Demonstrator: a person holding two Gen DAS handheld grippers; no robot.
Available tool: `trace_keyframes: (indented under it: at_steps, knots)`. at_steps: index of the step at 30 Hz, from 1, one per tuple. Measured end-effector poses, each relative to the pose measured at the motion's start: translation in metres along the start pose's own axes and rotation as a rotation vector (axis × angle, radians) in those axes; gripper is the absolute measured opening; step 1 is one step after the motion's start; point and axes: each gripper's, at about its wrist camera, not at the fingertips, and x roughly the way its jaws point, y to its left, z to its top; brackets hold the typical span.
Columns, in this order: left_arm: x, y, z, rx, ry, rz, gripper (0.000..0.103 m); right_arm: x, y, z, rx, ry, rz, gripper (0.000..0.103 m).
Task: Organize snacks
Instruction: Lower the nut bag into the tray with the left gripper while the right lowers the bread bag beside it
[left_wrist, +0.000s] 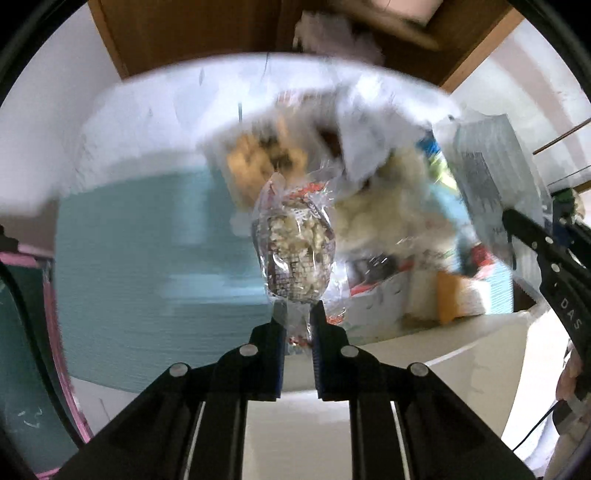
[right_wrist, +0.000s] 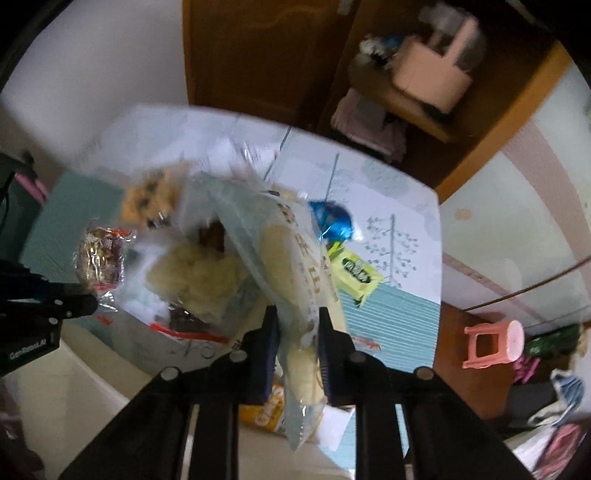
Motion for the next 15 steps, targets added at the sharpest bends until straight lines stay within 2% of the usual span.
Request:
trace_keyframes:
  at_steps: [8, 15]
  knots:
    - [-0.118, 0.017, -0.001, -0.008, -0.212, -0.117, 0.01, -0.083, -0.027, -0.018, 0.158, -0.156, 0.131, 0.017]
    - [-0.185, 0.008, -0.036, 0.041, -0.389, -0.166, 0.01, -0.145, -0.034, -0.045, 0.242, -0.244, 0.227, 0.017]
